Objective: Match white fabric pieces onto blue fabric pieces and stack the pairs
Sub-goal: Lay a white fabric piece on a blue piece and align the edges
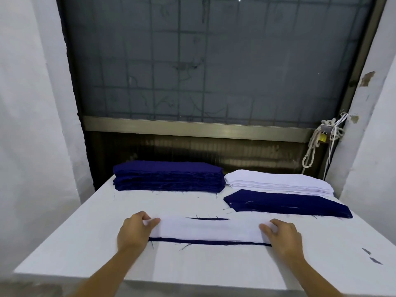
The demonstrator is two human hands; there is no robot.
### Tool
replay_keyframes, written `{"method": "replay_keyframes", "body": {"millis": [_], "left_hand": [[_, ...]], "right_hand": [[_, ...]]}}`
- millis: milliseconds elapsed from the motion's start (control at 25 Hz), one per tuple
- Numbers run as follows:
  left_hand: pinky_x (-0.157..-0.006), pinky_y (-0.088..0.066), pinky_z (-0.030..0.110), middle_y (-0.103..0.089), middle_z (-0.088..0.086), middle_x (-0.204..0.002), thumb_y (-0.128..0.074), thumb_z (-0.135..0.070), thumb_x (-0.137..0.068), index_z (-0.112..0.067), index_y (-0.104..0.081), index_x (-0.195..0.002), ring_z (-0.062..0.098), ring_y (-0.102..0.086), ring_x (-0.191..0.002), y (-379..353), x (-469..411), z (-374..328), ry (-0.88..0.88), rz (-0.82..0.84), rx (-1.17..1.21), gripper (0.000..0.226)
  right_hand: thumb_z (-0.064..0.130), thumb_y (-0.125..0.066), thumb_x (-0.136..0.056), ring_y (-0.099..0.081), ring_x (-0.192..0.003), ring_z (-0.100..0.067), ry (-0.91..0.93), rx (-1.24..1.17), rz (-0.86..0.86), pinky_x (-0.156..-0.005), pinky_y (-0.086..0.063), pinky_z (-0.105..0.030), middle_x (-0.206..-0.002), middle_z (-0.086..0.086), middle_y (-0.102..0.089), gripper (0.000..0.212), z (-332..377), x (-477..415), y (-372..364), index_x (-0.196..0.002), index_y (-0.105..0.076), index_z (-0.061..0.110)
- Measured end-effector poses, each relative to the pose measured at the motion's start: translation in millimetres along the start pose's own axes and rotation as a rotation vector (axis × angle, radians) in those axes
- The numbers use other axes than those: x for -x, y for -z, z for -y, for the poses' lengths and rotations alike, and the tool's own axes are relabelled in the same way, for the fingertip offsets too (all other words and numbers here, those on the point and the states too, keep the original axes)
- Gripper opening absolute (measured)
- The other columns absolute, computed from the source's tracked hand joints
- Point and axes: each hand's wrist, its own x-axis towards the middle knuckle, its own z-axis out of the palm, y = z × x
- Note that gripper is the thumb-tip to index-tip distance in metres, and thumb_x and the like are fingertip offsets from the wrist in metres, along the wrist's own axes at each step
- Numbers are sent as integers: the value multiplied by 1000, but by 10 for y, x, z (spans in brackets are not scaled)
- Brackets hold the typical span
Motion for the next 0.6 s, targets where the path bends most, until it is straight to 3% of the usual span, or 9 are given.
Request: {"method": "replay_keyframes", "body": {"millis": [120, 320, 600], "left_hand": [[-52, -42, 27, -63, -6, -66, -67, -54, -90, -24, -54, -74, 14, -61, -61, -47, 29, 29, -10, -51, -44, 37], [-55, -43, 30, -63, -7, -76, -67, -50, -91, -30, -52, -82, 12, -59, -69, -59, 6, 87, -14, -46, 37, 26], [-64, -50, 34, -56, -13, -81, -57, -38, -100, -28, -51, -95, 11, -56, -71, -129, -55, 145, -12, -70, 39, 13]], "right_hand": [[24, -58, -87, -50, -73, -24, 28, 48, -17, -66, -44, -37, -56, 6, -49, 34, -20, 5, -32, -58, -41, 22], [21, -58, -90, -56, -82, -23, 36, 68, -73, -72, -49, -37, -74, 8, -64, 17, -93, -22, -79, -75, -65, 21], [17, -56, -97, -55, -102, -23, 24, 157, -112, -83, -46, -37, -105, 3, -73, 20, -135, -49, -106, -105, -73, 22]]}}
